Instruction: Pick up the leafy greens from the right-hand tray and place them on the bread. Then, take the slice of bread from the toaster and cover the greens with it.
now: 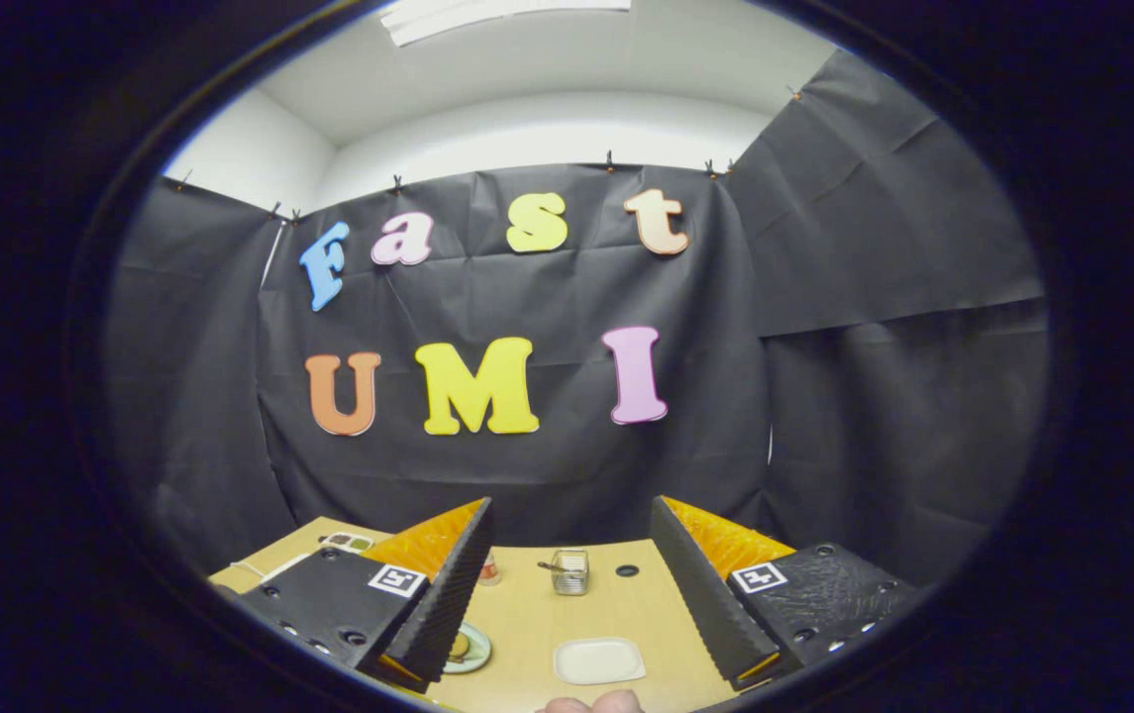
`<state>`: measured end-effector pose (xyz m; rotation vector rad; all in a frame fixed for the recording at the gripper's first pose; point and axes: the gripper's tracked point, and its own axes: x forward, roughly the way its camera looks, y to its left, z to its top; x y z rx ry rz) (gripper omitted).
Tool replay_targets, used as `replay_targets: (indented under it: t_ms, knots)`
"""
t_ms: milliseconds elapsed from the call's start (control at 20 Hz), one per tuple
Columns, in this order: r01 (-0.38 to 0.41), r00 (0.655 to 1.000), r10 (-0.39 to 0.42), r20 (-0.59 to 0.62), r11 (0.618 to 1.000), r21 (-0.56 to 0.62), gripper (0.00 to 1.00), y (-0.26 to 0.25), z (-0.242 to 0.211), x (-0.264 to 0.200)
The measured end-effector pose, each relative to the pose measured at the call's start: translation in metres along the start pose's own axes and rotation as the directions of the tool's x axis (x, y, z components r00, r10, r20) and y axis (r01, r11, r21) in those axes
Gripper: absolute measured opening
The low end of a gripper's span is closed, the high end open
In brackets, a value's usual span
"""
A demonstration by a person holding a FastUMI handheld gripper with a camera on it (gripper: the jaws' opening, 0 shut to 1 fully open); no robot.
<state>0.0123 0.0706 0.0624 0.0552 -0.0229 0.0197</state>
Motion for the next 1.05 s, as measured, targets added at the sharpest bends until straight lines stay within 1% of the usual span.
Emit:
replay_targets:
  t_ms: [100,300,700,1050]
  knots:
    - [-0.009,1.0,0.009,0.015,1.0,-0.013,0.96,0.007,0.003,-0.008]
    - [-0.012,1.0,0.012,0.024,1.0,0.0,0.96,0.021,0.007,-0.014]
    - [-0.029,0.999,0.029,0.034,1.0,-0.006,0.96,0.043,0.013,-0.014]
    - [-0.016,1.0,0.016,0.022,1.0,0.004,0.96,0.051,0.011,-0.014]
